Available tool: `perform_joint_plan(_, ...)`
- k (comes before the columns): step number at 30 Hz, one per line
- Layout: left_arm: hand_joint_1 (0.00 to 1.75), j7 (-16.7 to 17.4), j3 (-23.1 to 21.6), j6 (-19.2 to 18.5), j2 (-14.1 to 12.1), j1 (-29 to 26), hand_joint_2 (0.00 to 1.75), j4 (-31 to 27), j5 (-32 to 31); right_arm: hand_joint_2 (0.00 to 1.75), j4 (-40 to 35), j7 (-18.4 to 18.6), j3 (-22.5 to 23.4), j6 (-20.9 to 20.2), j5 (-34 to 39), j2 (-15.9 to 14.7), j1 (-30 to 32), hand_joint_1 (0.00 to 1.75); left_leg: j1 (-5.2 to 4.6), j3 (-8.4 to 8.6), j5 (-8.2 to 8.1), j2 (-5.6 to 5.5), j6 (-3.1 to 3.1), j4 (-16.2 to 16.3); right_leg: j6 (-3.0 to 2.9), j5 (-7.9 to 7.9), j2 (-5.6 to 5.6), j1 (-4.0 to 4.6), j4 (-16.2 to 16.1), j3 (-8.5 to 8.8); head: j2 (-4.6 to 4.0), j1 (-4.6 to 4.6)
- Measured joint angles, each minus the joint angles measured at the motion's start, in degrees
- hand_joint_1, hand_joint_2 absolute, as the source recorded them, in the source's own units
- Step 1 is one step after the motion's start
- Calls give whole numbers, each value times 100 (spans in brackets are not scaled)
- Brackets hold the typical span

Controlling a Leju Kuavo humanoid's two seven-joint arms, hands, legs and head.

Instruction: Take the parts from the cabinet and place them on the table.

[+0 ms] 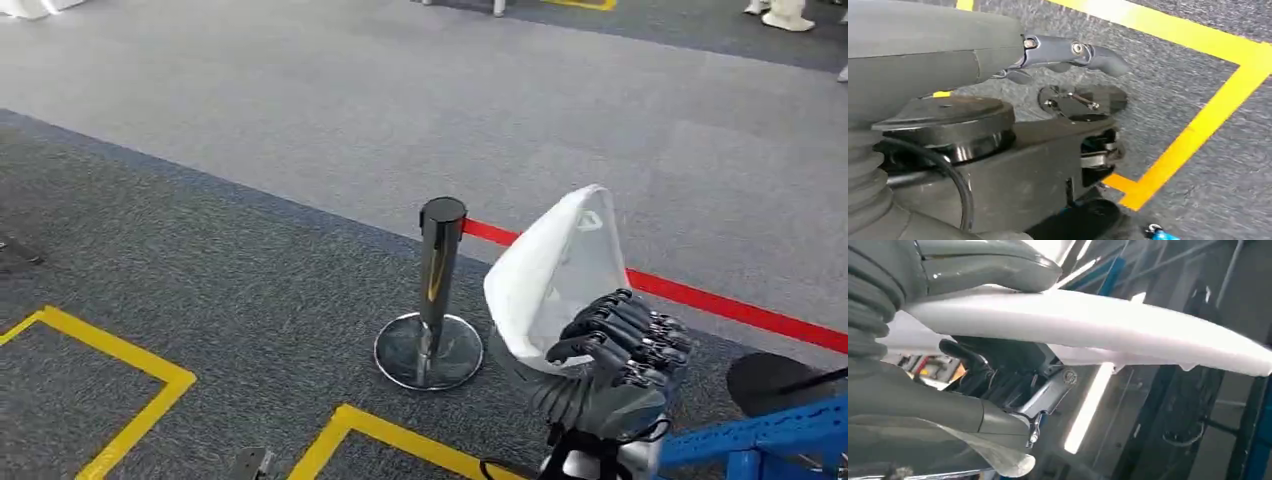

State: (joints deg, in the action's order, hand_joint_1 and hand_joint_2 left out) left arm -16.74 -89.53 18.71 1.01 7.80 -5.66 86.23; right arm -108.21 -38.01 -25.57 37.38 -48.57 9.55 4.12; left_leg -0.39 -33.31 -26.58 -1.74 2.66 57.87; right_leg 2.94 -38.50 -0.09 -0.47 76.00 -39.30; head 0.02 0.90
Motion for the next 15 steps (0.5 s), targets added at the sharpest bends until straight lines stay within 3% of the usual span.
perform_joint_plan(1,0,-2,0,0,0,-5,175,0,0,175,0,0,0,0,-2,0,-1,175,2,9,-3,-75,1,1,5,150,0,-8,-64,-36,0,-7)
perform_joint_plan(2,0,-4,0,0,0,-6,175,0,2,175,0,0,0,0,-2,0,-1,175,11,16,-9,-170,-7,3,7,424,5,-20,-382,54,0,0)
perform_joint_plan(3,0,-7,0,-2,2,-6,175,-2,2,175,0,0,0,0,0,0,-4,175,27,31,-21,-271,-25,17,11,768,49,-38,-929,274,0,-4)
perform_joint_plan(4,0,-9,0,-2,2,-2,175,0,0,175,0,0,0,0,0,0,-5,175,41,37,-42,-351,-58,39,24,1029,182,-66,-1438,491,0,0)
perform_joint_plan(5,0,-9,0,-2,0,0,175,0,2,175,4,0,0,0,2,0,-5,175,30,-9,-59,-412,-99,61,41,952,591,-117,-1613,590,0,2)
perform_joint_plan(6,0,-7,0,-2,-4,24,175,-2,0,175,4,0,0,0,0,0,2,175,31,-56,-72,-479,-130,138,2,935,664,-143,-1751,670,0,-4)
perform_joint_plan(9,0,7,2,-2,-11,-15,175,0,9,175,35,-13,4,0,-28,2,11,175,84,-118,-16,-678,-263,68,-139,943,460,-84,-1713,661,0,-9)
perform_joint_plan(10,0,11,2,4,-29,-22,175,0,11,175,37,-15,2,0,-28,4,4,175,79,-117,-56,-566,-278,119,-175,963,358,-120,-1761,692,0,-11)
perform_joint_plan(11,0,13,0,4,-9,-22,175,-2,11,175,39,-17,4,0,-28,7,15,175,36,-177,-155,-204,-313,272,-214,947,270,-111,-1779,728,0,-57)
perform_joint_plan(12,0,22,0,4,-11,-8,175,-2,13,175,39,-17,2,0,-28,7,23,175,45,-331,-344,-26,-340,586,-250,930,173,-96,-1779,748,0,-83)
perform_joint_plan(14,0,31,0,4,-11,9,175,-2,20,175,44,-17,2,0,-24,7,24,175,70,-765,-751,88,-371,1494,-285,897,-39,-68,-1779,771,0,-79)
perform_joint_plan(15,0,37,0,2,-11,2,175,-2,20,175,50,-17,2,0,-15,7,25,175,76,-925,-827,94,-381,1810,-293,881,-139,-63,-1777,779,0,-81)
